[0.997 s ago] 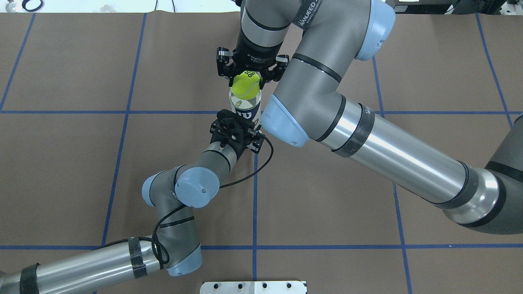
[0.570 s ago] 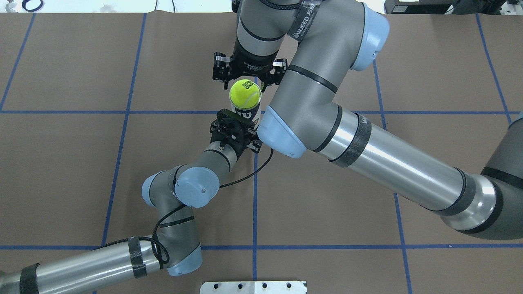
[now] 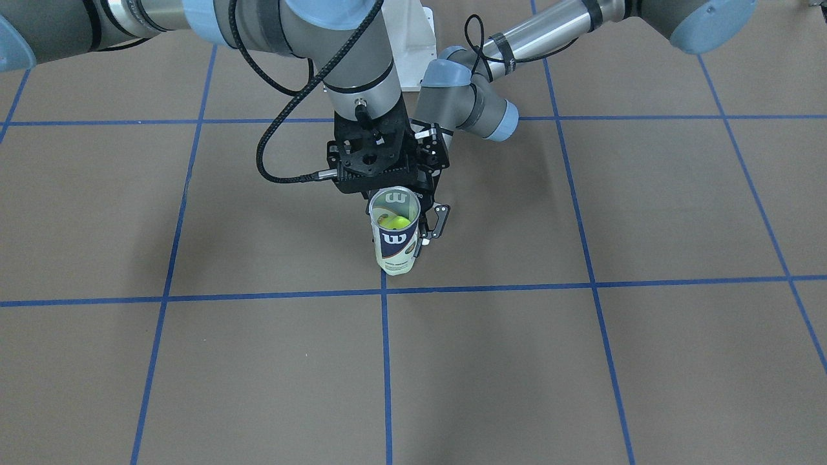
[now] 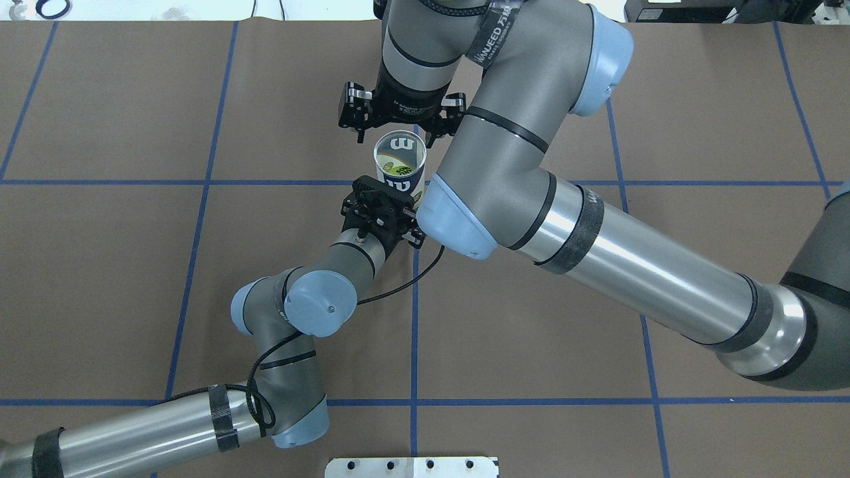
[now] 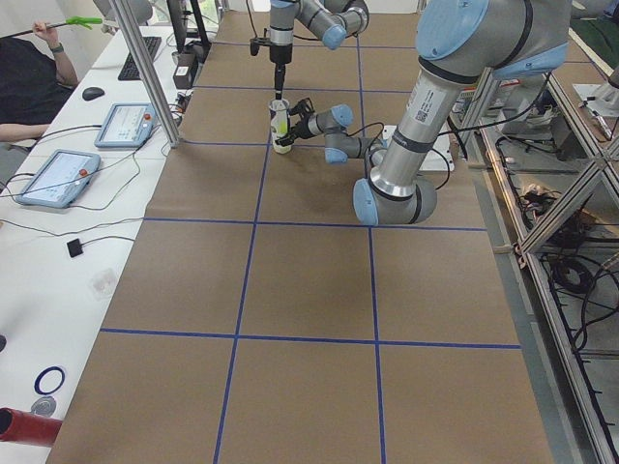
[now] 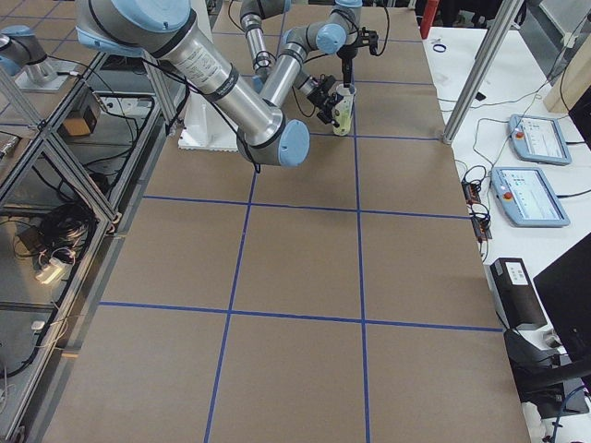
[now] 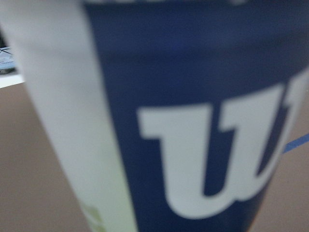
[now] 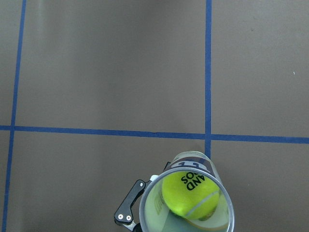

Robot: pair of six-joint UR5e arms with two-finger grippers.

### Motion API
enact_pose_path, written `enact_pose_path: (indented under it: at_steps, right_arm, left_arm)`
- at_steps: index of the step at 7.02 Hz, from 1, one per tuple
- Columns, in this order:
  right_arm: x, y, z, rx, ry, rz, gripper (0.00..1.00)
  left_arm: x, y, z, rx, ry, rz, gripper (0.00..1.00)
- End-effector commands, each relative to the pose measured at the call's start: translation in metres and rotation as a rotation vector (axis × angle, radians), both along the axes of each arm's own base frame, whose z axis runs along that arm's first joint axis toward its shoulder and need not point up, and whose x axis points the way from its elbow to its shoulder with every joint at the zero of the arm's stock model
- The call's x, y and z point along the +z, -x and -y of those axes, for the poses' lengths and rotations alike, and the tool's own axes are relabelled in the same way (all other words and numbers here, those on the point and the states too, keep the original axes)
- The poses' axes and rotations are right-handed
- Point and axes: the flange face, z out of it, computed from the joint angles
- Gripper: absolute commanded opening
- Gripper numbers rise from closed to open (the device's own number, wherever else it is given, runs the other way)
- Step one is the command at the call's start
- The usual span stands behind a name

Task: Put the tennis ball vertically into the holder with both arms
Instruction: 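Open the left gripper off the can while the right gripper rises away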

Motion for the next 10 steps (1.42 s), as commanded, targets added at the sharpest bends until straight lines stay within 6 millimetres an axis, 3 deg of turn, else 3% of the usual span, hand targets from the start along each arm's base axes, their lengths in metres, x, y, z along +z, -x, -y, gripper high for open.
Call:
enact_pose_path:
  at_steps: [1,4,6,7,10]
  right_arm:
    - [-0.002,-0.002,-0.001,0.001,-0.004,0.003,0.99]
    - [-0.002,-0.002,-0.001,0.001,-0.004,0.004,0.99]
    - [-0.003,-0.004,-0.001,0.001,-0.006,0.006,0.99]
    - [-0.003,-0.006,-0.003,0.001,-0.006,0.006,0.99]
    - [-0.004,-0.023,0.0,0.006,0.006,0.01,0.99]
  left_arm:
    - [-0.001,0.002,0.002,-0.005,-0.002,0.0,0.99]
    - [-0.002,0.004,0.001,0.001,-0.001,-0.004,0.99]
    - [-0.006,0.018,-0.007,0.034,-0.001,-0.022,0.99]
    - [0.003,0.03,-0.013,0.04,0.005,-0.011,0.99]
    - [0.014,0.022,-0.033,0.072,0.01,0.002,0.99]
